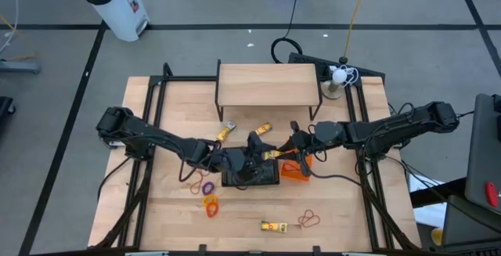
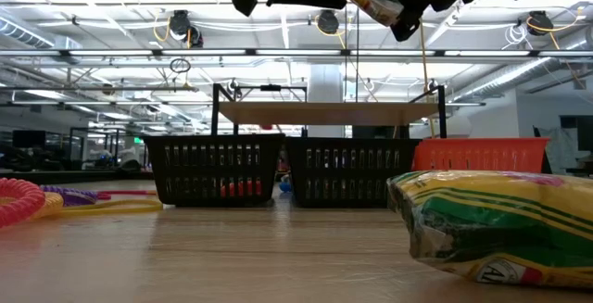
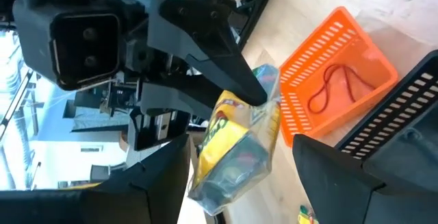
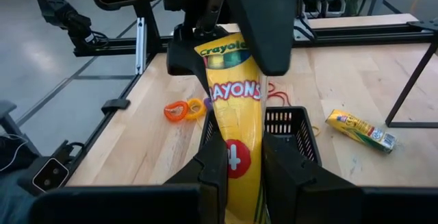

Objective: Pick & Place Office Desk Supplies
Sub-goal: Put the crayon box into the right black basket

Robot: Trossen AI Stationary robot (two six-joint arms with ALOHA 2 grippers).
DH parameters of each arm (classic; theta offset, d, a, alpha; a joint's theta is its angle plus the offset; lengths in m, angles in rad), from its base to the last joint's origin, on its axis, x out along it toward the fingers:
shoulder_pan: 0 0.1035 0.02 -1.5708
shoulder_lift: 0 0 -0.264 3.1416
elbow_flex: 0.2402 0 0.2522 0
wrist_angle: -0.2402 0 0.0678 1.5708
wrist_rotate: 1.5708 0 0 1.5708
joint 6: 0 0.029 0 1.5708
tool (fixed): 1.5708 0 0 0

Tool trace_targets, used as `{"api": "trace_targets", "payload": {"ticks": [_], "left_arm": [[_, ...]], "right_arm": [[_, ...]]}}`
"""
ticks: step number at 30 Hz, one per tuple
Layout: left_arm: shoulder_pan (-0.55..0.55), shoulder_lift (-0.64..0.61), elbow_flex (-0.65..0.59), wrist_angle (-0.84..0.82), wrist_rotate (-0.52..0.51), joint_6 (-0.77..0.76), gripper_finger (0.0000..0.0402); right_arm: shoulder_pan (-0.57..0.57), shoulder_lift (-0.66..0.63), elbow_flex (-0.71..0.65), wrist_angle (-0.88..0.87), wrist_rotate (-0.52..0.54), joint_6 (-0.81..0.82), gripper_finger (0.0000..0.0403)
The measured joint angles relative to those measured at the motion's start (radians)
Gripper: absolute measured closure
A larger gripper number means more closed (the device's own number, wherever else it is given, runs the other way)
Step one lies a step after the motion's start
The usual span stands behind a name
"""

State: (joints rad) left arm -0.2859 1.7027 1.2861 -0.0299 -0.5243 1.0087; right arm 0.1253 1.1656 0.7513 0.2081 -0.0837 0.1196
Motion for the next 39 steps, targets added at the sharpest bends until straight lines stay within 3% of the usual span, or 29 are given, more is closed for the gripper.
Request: {"api": "trace_targets", "payload": {"ticks": [9,22,31,39], "left_arm": [[-0.001,0.0,0.0,-0.003,0.0,-0.006,0.0166],[-0.001,0.0,0.0,-0.011,0.007,-0.11,0.0343],[-0.003,0.0,0.0,-0.048,-0.017,-0.164,0.035],[-0.025,-0.001,0.0,-0.058,-0.037,-0.164,0.0368]], "right_arm": [[0.0,0.0,0.0,-0.001,0.0,0.0,0.0353],[0.0,0.0,0.0,-0.009,-0.002,0.019,0.0354],[-0.001,0.001,0.0,-0.01,0.005,0.01,0.035],[0.0,0.0,0.0,-0.016,0.0,-0.056,0.0285]]}}
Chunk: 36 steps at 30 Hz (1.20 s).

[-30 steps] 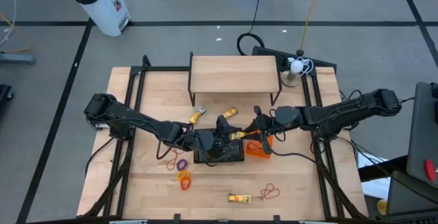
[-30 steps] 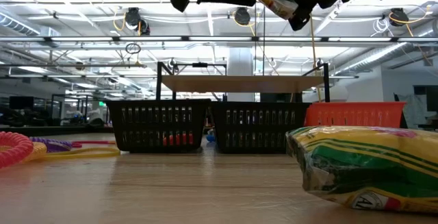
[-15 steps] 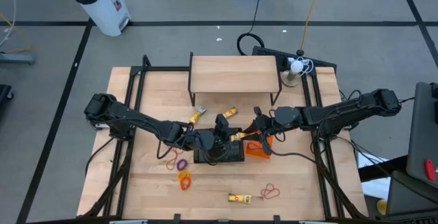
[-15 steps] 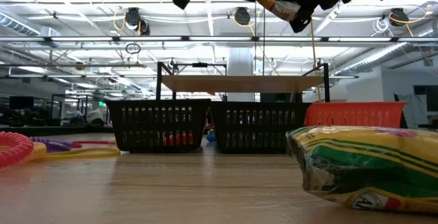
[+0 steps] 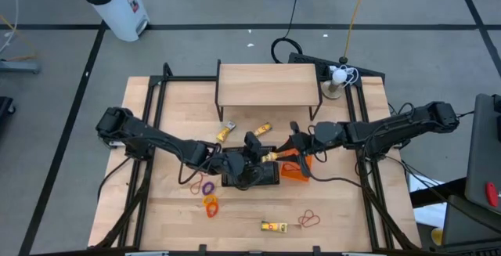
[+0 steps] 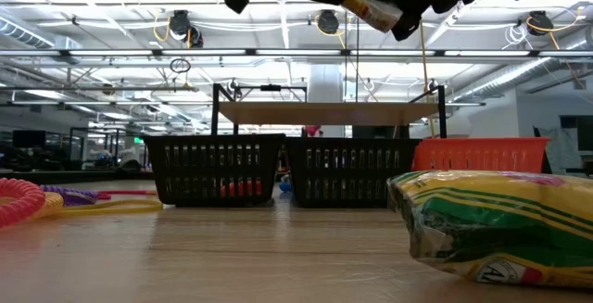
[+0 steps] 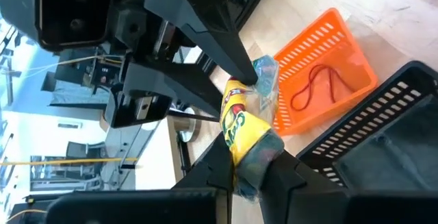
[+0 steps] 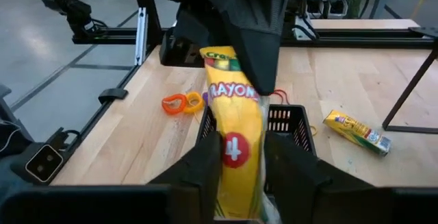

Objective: Pick & Place Office Desk Supplies
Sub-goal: Put the crayon box into the right black basket

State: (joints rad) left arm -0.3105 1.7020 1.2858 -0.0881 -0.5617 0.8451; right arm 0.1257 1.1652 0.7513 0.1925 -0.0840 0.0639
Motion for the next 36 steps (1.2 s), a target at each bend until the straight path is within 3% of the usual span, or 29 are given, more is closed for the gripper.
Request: {"api": "trace_targets", "payload": {"ticks": [12,18,36], "left_arm": [[-0.006,0.0,0.0,0.008,-0.022,0.001,0.0368],[-0.005,0.0,-0.001,-0.002,-0.03,-0.009,0.0369],[-0.033,0.0,-0.001,-0.2,-0.075,-0.187,0.0369]], "right_arm": [[0.0,-0.001,0.0,-0.021,0.007,0.009,0.0192],[-0.017,-0.001,0.001,-0.088,0.074,0.08,0.0161],[-0.027,-0.082,0.0,-0.202,0.092,0.027,0.0147]]}}
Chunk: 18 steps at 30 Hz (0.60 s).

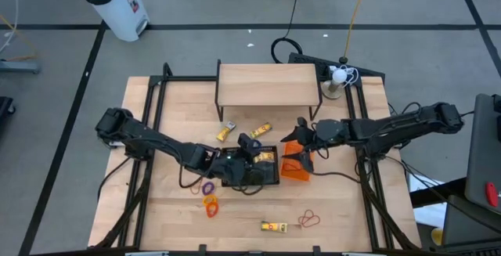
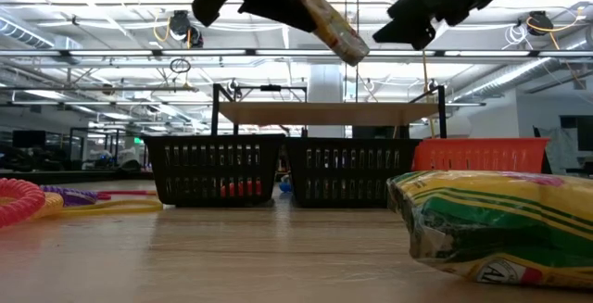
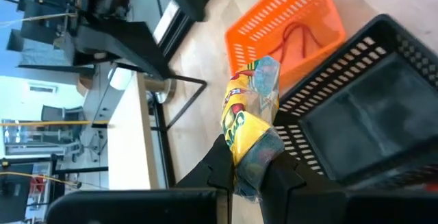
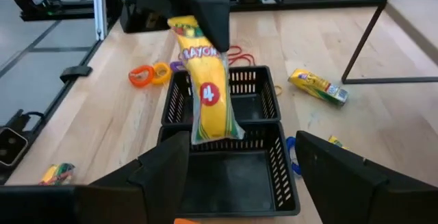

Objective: Pick & Place Office Desk Supplies
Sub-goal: Put the crayon box into the right black basket

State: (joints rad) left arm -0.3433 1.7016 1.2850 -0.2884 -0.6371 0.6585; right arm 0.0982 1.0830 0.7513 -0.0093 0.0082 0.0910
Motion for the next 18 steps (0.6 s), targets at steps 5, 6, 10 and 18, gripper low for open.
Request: {"api": "trace_targets", "payload": {"ticks": [5,6,10,18], "left_arm": [[-0.02,0.0,0.001,-0.052,-0.018,-0.046,0.0369],[-0.022,0.0,0.001,-0.066,-0.019,-0.06,0.0369],[-0.031,0.0,0.001,-0.13,-0.019,-0.129,0.0369],[-0.033,0.0,0.001,-0.163,0.028,-0.198,0.0371]], "right_arm": [[0.0,-0.055,0.0,-0.04,0.0,0.005,0.0147],[0.0,-0.065,0.0,-0.055,0.0,0.007,0.0147],[0.0,-0.102,0.0,-0.101,0.0,0.013,0.0147],[0.0,-0.168,0.0,-0.173,0.094,0.008,0.0147]]}}
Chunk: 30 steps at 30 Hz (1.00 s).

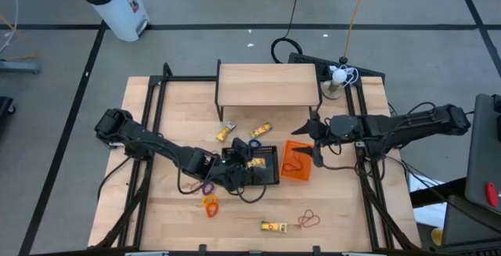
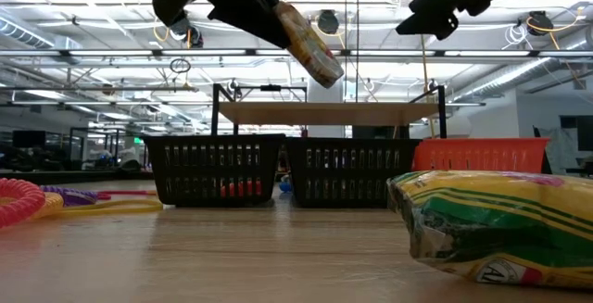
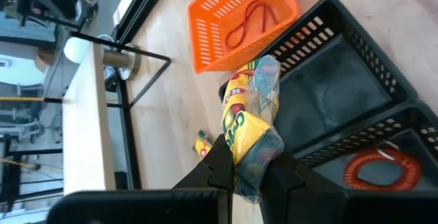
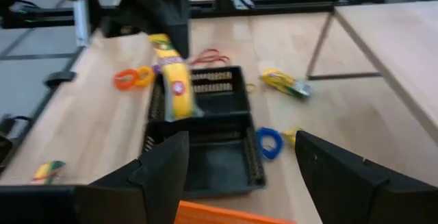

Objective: Pick & Place Office Desk Supplies
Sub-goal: Put the crayon box into the right black basket

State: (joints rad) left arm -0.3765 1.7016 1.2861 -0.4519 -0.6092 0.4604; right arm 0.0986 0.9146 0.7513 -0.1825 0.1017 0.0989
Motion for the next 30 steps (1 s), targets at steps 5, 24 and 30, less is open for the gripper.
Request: {"api": "trace_targets", "payload": {"ticks": [5,24,30], "left_arm": [[0.003,0.0,0.0,-0.001,0.016,-0.026,0.0371],[0.113,0.0,0.0,-0.001,0.206,-0.078,0.0371],[0.132,0.0,0.0,-0.001,0.235,-0.101,0.0367]], "right_arm": [[0.0,-0.009,0.0,-0.012,0.007,-0.002,0.0148],[0.0,-0.003,0.0,-0.015,0.007,-0.006,0.0149],[0.0,-0.003,0.0,-0.015,0.007,-0.006,0.0149]]}}
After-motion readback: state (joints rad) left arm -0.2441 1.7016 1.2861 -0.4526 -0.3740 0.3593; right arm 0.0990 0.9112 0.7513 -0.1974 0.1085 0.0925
